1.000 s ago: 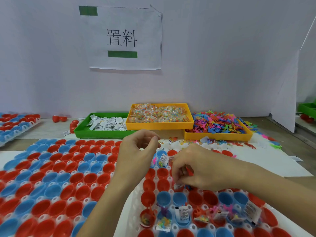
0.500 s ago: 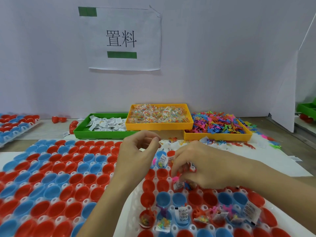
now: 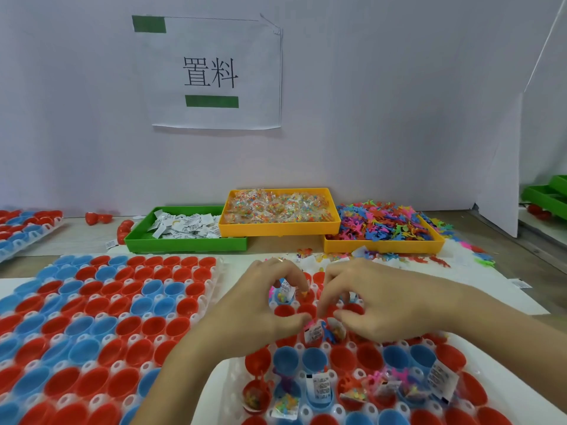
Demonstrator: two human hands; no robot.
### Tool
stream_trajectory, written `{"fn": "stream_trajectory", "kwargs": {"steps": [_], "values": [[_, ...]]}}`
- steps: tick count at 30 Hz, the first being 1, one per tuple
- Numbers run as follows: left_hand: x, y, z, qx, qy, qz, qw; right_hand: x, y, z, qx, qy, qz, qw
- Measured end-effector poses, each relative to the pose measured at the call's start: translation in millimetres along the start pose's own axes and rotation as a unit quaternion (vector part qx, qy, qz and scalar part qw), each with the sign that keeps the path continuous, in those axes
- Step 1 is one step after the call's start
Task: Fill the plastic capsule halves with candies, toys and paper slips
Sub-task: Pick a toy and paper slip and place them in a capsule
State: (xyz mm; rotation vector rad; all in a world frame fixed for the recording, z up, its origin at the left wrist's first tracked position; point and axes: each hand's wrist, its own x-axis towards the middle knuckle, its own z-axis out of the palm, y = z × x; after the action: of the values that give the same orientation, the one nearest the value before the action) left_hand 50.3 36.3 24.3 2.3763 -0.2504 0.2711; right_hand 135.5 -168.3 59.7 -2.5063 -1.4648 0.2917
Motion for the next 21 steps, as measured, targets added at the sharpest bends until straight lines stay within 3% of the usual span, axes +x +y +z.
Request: {"fn": "stream_trajectory", "kwargs": {"steps": [6,15,21], "values": [[1.2,-2.9,10.1,0.031,-0.043,0.022,0.998,0.4,-0.9,3.7,-0.007,-0.005,0.001,1.000],[2.0,-4.4,13.1,0.051,-0.043,0.034,0.997,2.3,2.5,4.2,-0.016,0.002,-0.005,1.000],[2.4,-7.0,13.0,0.045,-0.048,0.028,0.997,-2.3,23.3,-15.0,0.030,0.074,0.031,0.996]]}}
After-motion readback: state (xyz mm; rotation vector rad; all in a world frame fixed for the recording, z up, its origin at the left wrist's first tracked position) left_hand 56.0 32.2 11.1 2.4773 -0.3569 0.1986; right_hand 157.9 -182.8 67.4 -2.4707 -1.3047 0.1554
